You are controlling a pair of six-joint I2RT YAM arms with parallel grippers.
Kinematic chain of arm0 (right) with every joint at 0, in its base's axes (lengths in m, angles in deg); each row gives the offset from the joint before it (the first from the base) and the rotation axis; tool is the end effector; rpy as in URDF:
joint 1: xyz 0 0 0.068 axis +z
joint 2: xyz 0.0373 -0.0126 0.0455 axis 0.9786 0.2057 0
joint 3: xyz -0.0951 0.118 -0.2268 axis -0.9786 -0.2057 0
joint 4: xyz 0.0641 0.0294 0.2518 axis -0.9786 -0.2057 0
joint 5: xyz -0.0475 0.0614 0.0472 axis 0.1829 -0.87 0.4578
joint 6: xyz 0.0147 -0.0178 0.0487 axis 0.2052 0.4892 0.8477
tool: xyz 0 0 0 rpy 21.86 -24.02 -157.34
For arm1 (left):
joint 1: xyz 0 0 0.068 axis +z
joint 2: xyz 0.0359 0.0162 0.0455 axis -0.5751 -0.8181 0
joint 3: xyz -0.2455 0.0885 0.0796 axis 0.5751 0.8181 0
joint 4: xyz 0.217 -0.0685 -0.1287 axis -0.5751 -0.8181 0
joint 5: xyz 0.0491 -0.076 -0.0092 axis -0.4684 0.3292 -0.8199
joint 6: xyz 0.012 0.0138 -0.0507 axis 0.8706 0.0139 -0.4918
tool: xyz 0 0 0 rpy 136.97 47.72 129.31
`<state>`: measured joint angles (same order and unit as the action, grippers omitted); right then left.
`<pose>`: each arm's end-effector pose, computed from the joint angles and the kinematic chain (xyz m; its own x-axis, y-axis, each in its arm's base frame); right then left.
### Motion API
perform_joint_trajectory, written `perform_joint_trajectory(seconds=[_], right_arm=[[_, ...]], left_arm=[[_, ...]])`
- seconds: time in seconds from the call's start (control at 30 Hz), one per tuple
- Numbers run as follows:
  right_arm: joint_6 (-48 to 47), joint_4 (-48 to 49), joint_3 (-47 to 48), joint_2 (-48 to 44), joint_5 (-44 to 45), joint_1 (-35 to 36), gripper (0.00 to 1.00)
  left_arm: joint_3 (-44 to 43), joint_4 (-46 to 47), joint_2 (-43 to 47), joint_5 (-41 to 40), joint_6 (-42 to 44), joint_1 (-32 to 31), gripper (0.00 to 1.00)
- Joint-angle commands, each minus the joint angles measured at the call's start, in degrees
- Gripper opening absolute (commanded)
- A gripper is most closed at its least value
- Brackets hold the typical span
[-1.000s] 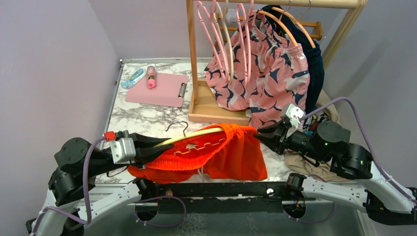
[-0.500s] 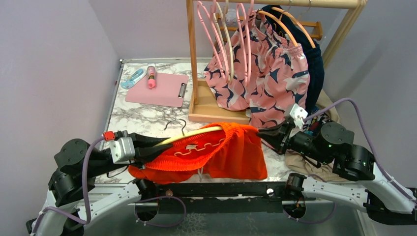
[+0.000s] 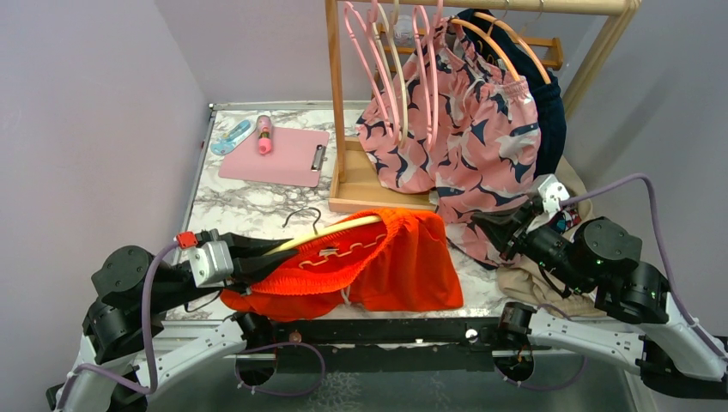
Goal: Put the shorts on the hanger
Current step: Hang the shorts on the hanger.
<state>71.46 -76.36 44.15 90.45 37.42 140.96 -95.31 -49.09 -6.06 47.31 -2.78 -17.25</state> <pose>0.0438 0.0590 0.4254 -0.0579 -0.0682 -0.9960 -0.6811 0.7322 -0.0106 0.0025 -0.0200 0.4443 0.2067 -0.0125 -0.9783 0.9105 0.3684 0.1876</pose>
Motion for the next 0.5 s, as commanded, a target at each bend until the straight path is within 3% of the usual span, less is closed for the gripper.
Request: perform_joint_trajectory(seconds=[0.0,0.03,0.17,0.33,0.47], right_arm=[[0.69,1.85,0.09,-0.03,-8.27,-0.13,0.01],[0.74,2.15,0.38,0.76,-12.75,-0.12,0.04],[1.30,3.89,1.62,5.24,-22.49,-0.15,0.33],[3.48,12.42,-0.63,6.22,-27.82,-0.14,0.50],[4.11,16.62,-1.01,8.19,-28.38,-0.12,0.52]], left_arm=[[-0.76,5.78,0.13,-1.40,0.14,0.06,0.00],[-0.71,6.06,-0.07,-1.60,0.14,0.02,0.00],[-0.07,8.16,-0.41,-2.72,0.02,0.06,0.00],[0.42,9.92,-1.28,-3.10,-0.35,0.06,0.00],[1.00,11.33,-1.98,-2.62,-0.35,0.06,0.00]])
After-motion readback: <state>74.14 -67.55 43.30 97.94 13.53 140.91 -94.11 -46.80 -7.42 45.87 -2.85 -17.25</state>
